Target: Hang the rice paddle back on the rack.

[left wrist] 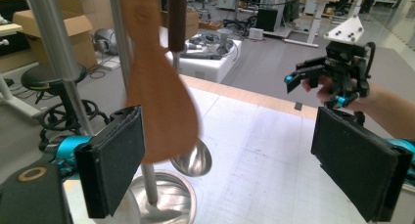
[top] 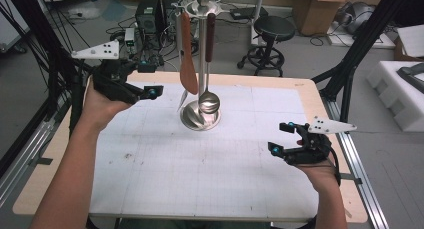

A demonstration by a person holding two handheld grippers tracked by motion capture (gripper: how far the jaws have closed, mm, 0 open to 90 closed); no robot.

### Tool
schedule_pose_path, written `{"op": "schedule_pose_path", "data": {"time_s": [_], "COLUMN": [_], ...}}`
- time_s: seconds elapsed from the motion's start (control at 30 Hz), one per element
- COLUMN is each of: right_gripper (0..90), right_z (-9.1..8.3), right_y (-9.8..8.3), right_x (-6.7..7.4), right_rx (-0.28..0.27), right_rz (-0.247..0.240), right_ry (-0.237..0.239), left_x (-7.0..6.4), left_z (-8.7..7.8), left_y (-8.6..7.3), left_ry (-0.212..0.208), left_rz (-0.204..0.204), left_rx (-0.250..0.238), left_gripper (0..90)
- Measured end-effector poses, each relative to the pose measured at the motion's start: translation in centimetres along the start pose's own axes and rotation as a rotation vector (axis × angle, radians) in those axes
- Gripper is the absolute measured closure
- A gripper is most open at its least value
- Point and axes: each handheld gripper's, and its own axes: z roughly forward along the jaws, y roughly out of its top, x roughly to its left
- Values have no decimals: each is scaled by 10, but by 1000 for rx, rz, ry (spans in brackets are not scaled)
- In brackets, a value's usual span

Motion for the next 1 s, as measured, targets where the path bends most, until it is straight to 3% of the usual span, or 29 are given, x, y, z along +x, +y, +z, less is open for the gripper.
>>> {"op": "schedule_pose_path", "data": {"time_s": [0.23, 0.43, 0.53, 0.73, 1.0], "right_gripper": [153, 153, 153, 153, 154], "right_z": [1, 0, 0, -1, -1], "right_y": [0, -3, -3, -4, -6], "right_x": [0, -1, -2, -3, -5], "right_rx": [4, 4, 5, 4, 15], "right_rz": [1, 5, 6, 11, 21], "right_ry": [1, -3, -3, -6, -13], "left_x": [-6, -9, -11, -17, -28], "left_z": [3, 3, 1, -7, -15], "left_y": [-23, -49, -62, -86, -107], "left_ry": [13, 4, 23, 18, 21], "left_rz": [8, -13, -18, -25, -31], "left_rx": [18, 20, 23, -5, -1], "left_gripper": [67, 44, 31, 17, 17]}}
